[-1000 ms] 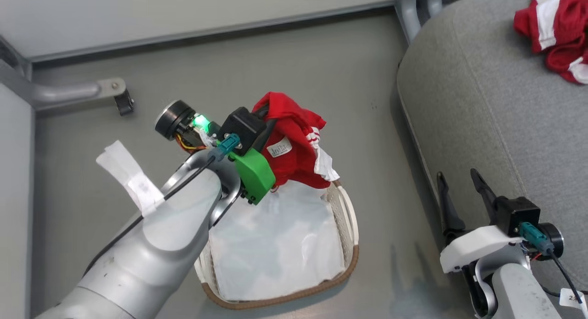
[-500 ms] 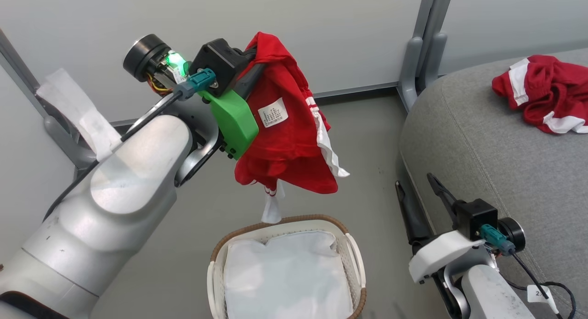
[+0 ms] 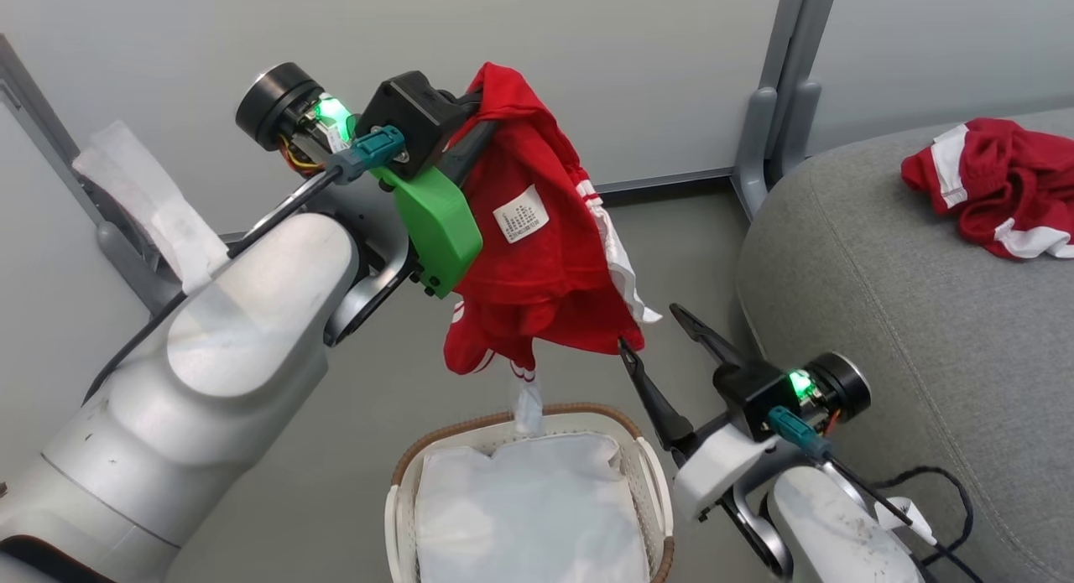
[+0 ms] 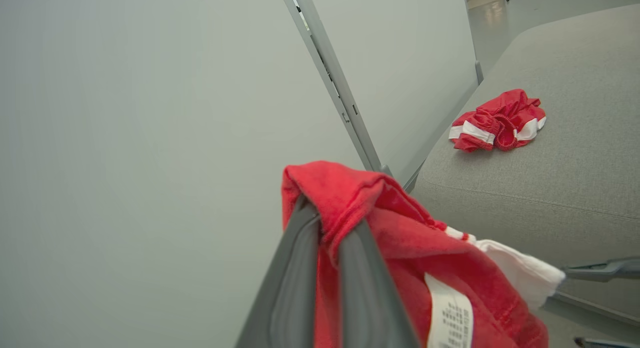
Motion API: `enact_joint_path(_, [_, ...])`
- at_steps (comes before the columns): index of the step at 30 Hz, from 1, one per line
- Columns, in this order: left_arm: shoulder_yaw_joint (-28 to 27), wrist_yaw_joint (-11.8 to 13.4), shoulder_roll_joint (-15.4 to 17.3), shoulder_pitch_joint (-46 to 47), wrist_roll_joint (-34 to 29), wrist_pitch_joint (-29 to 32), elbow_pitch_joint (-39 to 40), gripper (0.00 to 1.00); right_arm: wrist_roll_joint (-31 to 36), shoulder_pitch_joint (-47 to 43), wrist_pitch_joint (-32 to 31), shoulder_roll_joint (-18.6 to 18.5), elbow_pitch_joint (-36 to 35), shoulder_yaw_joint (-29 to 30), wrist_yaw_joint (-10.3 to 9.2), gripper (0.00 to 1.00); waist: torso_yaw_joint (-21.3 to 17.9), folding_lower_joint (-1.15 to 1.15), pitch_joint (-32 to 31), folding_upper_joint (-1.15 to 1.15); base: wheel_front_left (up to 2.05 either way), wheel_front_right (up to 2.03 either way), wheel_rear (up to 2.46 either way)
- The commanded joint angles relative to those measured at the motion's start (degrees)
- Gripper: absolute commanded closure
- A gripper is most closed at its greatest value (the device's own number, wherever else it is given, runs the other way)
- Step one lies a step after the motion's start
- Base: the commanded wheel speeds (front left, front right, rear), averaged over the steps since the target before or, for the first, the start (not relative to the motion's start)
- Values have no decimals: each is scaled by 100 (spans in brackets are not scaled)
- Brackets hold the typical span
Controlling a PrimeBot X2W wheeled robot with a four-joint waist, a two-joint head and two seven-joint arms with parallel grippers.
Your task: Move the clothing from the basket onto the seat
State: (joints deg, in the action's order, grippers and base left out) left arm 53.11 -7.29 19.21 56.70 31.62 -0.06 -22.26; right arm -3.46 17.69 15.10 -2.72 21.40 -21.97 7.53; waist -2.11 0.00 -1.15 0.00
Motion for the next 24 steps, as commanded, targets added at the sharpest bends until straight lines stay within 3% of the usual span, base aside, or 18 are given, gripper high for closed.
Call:
enact_joint_path(1, [-4, 27, -1, -1, 20, 17, 58, 100, 146, 138, 9, -31, 81, -27, -8, 0, 33, 0, -9, 0, 0, 0, 0])
enact_joint_path(11, [155, 24, -199, 118, 61, 97, 295, 100, 773, 898, 8, -28, 838, -433, -8, 0, 225, 0, -44, 0, 0, 0, 0])
enact_joint_path(21, [373, -2, -367, 222, 139, 133, 618, 100, 293, 1320, 9, -27, 1244, -987, -8, 0, 502, 0, -84, 0, 0, 0, 0])
enact_joint_path(22, [384, -3, -349, 198, 158, 129, 639, 100, 235, 1355, 8, -28, 1273, -1036, -8, 37, 519, 0, -90, 0, 0, 0, 0])
enact_joint_path(23, [386, -3, -327, 173, 177, 129, 644, 100, 185, 1383, 9, -28, 1283, -1076, -8, 62, 532, 0, -94, 0, 0, 0, 0])
enact_joint_path(24, [383, 0, -296, 138, 199, 136, 639, 100, 115, 1397, 9, -28, 1291, -1109, -8, 78, 546, 0, -98, 0, 0, 0, 0])
